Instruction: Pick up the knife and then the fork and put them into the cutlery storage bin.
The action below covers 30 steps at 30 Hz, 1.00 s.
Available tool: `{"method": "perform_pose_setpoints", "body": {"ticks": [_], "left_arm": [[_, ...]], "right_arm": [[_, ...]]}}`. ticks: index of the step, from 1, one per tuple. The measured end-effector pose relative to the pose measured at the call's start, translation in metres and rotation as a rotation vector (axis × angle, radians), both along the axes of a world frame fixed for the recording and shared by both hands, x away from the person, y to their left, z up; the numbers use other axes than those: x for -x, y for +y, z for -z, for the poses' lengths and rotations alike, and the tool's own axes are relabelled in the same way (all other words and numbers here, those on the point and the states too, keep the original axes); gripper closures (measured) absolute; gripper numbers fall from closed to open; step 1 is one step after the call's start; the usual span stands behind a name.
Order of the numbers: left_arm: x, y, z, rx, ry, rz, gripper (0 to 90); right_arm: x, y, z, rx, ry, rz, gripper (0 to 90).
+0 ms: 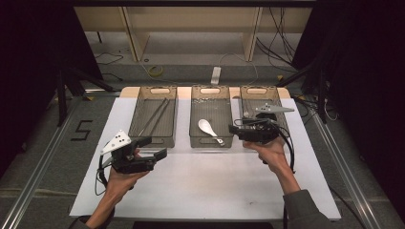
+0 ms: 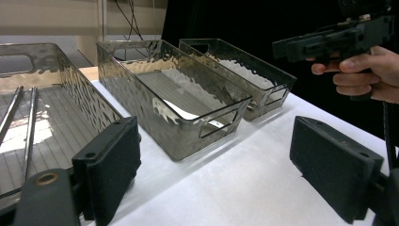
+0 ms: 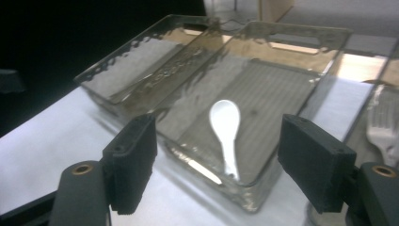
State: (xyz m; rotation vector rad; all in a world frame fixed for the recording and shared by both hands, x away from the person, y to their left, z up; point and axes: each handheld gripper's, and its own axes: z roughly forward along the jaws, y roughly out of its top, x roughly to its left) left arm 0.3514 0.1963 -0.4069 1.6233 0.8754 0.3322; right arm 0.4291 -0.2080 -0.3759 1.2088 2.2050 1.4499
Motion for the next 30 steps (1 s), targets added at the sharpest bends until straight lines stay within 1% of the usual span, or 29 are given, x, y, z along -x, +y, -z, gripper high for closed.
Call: {"method": "perform_pose_setpoints", "body": {"ticks": [1,3,5,9,14,18,20,24,30], "left_arm": [[0.0,0.0,0.0,0.0,0.0,0.001,15.9],[0.0,0.0,0.0,0.001,0.0,0.003,15.9],[0.0,0.0,0.0,0.001,0.002,0.005,15.9],[0.0,-0.001,0.0,0.001,0.003,0.008,15.9],[0.0,-0.001,0.0,0.003,0.005,0.014,15.9],[0.0,-0.001,0.0,0.003,0.006,0.016,15.9],[0.0,-0.001,0.0,0.0,0.006,0.019,15.9],[0.0,-0.001,0.0,0.001,0.006,0.021,15.9],[0.0,-0.001,0.0,0.001,0.007,0.023,15.9]], "right_arm": [[0.002,0.0,0.001,-0.002,0.003,-0.005,28.8],[0.007,0.001,0.001,-0.012,-0.012,-0.005,28.7],[0.011,0.001,0.002,-0.024,-0.016,-0.013,28.1],[0.018,0.001,0.004,-0.025,-0.032,-0.024,27.7],[0.029,0.002,0.007,-0.025,-0.065,-0.044,26.6],[0.039,-0.001,0.008,-0.038,-0.087,-0.054,26.0],[0.043,-0.003,0.008,-0.049,-0.09,-0.056,25.6],[0.049,-0.005,0.009,-0.044,-0.088,-0.052,24.9],[0.055,-0.007,0.011,-0.042,-0.108,-0.05,24.3]]}}
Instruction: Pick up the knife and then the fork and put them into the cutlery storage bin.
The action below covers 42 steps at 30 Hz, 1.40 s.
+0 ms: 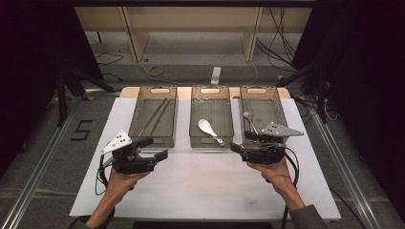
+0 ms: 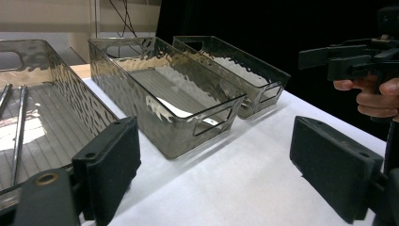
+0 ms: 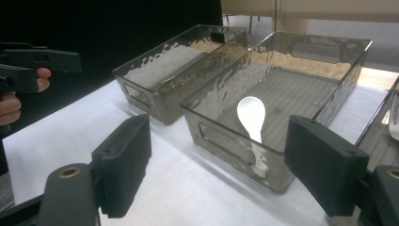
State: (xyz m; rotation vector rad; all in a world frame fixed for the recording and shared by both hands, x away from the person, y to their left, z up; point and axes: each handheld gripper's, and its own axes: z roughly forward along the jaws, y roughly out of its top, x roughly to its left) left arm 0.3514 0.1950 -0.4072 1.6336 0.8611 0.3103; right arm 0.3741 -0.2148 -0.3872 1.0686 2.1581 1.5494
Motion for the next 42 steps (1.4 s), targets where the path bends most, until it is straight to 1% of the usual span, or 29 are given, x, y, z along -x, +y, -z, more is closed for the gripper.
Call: {"method": "perform_pose_setpoints", "body": {"ticks": [3,8,11,13,17,19,22,27,30,32,34,37,40,42], "left_arm": [[0.0,0.0,0.0,0.001,0.0,0.001,15.9],[0.0,-0.001,0.0,0.0,0.001,0.004,15.9],[0.0,-0.001,0.0,0.001,0.001,0.005,15.9],[0.0,-0.001,0.0,0.001,0.0,0.006,15.9],[0.0,-0.001,0.0,0.001,0.001,0.008,15.9],[0.0,-0.001,0.0,0.0,0.0,0.009,15.9],[0.0,-0.001,0.0,0.001,0.001,0.009,15.9],[0.001,-0.001,0.0,0.001,0.001,0.011,15.9],[0.001,-0.001,0.0,0.001,0.002,0.012,15.9],[0.001,-0.001,0.0,0.0,0.003,0.014,15.9],[0.001,-0.001,0.0,-0.005,0.003,0.018,15.9],[0.001,-0.002,0.0,-0.006,0.003,0.02,15.9],[0.001,-0.002,0.0,-0.006,0.005,0.022,15.9],[0.001,-0.002,0.0,-0.006,0.008,0.024,15.9]], "right_arm": [[0.003,0.0,0.0,0.002,-0.013,0.006,24.2],[0.009,-0.001,0.001,-0.004,-0.03,-0.004,23.0],[0.014,-0.002,0.003,0.004,-0.046,-0.005,22.7],[0.018,-0.004,0.004,-0.005,-0.05,-0.005,22.4],[0.025,-0.007,0.006,-0.015,-0.077,-0.001,21.9],[0.028,-0.009,0.008,-0.024,-0.078,-0.003,21.1],[0.033,-0.011,0.011,-0.017,-0.091,-0.002,20.0],[0.04,-0.013,0.019,-0.009,-0.082,0.003,18.5],[0.043,-0.016,0.023,-0.017,-0.076,0.01,17.7],[0.045,-0.017,0.026,-0.009,-0.078,0.012,17.2],[0.047,-0.019,0.028,-0.011,-0.07,0.017,17.0],[0.05,-0.021,0.032,0.005,-0.062,0.024,16.8],[0.053,-0.024,0.037,0.004,-0.05,0.034,16.8],[0.054,-0.026,0.04,0.012,-0.047,0.04,16.7]]}}
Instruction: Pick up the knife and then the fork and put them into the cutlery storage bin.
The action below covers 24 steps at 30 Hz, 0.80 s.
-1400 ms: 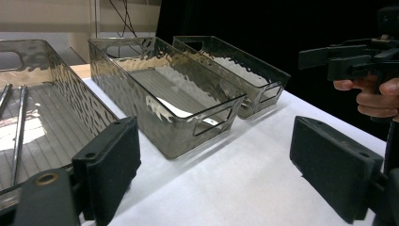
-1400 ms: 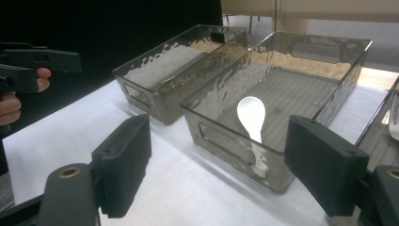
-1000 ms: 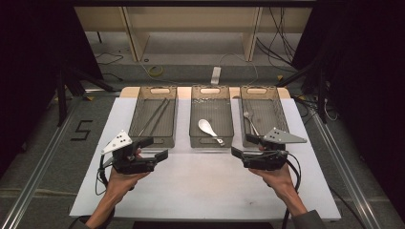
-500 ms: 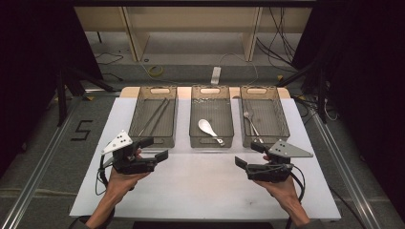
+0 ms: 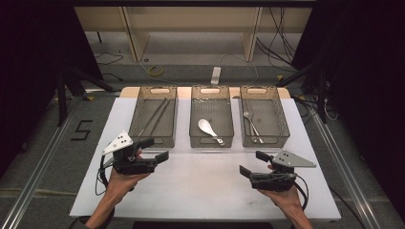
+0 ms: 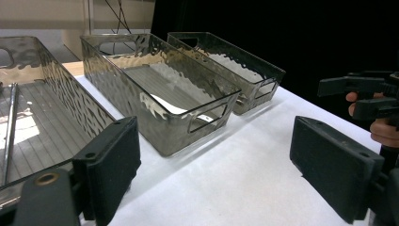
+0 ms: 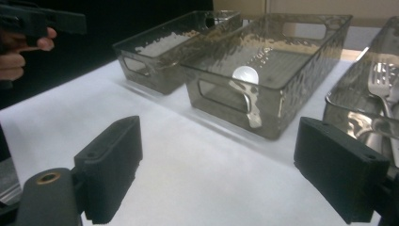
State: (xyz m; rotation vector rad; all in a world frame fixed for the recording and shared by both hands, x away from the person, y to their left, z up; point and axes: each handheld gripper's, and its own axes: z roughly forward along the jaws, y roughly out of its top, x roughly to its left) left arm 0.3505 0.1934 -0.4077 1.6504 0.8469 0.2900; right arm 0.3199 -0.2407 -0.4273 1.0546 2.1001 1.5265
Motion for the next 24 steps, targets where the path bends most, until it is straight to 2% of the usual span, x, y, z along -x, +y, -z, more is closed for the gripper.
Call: {"method": "perform_pose_setpoints", "body": {"ticks": [3,11,24], "left_arm": [[-0.0003,-0.0003,0.0004,-0.002,0.005,0.0,15.9],[-0.001,-0.0016,0.0009,-0.007,0.009,0.008,15.9],[-0.0013,-0.0018,0.0011,-0.011,0.014,0.013,15.9]], "right_arm": [[0.0012,-0.0029,0.0032,-0.012,0.017,0.005,16.8],[0.0018,-0.0062,0.007,-0.002,0.035,0.022,16.8],[0.0012,-0.0058,0.0061,0.0,0.021,0.022,16.8]]}}
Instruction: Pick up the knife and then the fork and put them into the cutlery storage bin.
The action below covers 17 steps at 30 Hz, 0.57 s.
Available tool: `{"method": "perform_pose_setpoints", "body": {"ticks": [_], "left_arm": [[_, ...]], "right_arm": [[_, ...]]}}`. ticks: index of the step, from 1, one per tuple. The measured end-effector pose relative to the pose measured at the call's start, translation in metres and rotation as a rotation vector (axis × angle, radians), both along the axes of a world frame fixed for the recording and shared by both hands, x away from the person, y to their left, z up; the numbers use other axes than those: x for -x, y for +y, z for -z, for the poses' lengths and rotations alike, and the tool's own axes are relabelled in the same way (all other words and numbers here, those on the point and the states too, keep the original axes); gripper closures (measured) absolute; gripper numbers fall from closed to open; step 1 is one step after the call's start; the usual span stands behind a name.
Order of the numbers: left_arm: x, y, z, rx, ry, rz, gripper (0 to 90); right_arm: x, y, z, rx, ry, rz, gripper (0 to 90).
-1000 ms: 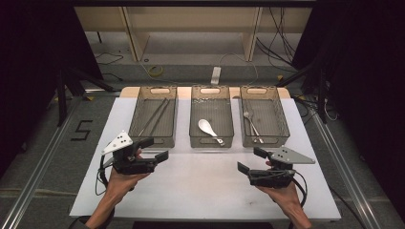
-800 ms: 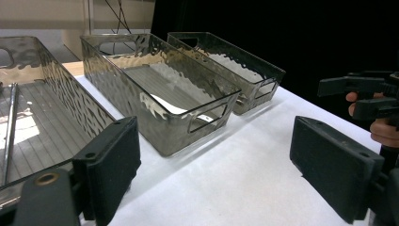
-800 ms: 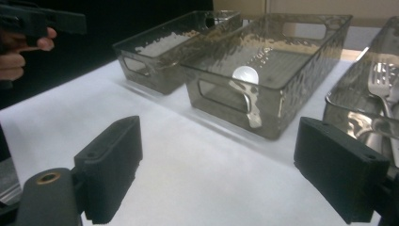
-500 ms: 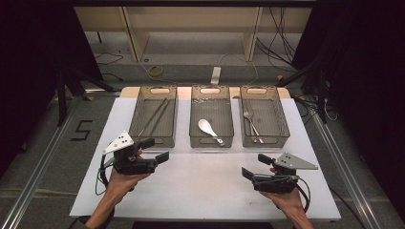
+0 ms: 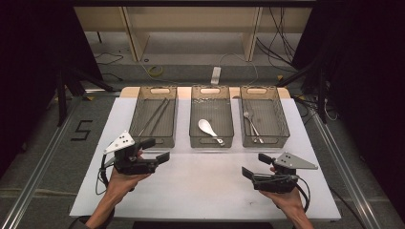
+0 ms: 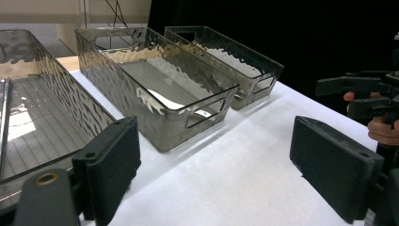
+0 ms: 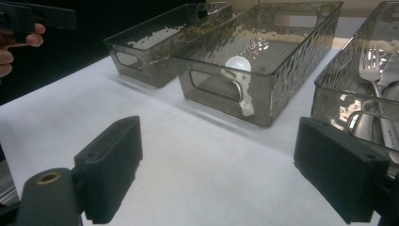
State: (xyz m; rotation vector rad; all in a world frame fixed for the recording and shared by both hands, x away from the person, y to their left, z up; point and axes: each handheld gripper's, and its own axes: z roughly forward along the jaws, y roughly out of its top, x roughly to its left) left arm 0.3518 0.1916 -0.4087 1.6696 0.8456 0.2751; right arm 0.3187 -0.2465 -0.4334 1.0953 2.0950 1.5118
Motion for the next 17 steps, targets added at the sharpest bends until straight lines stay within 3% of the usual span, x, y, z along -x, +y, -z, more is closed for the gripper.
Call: {"method": "perform_pose_setpoints", "body": {"ticks": [17], "left_arm": [[0.0,0.0001,-0.0001,0.0,0.0,0.0,15.9]], "right_arm": [[0.0002,-0.0002,-0.0006,0.002,0.001,0.004,16.9]]}}
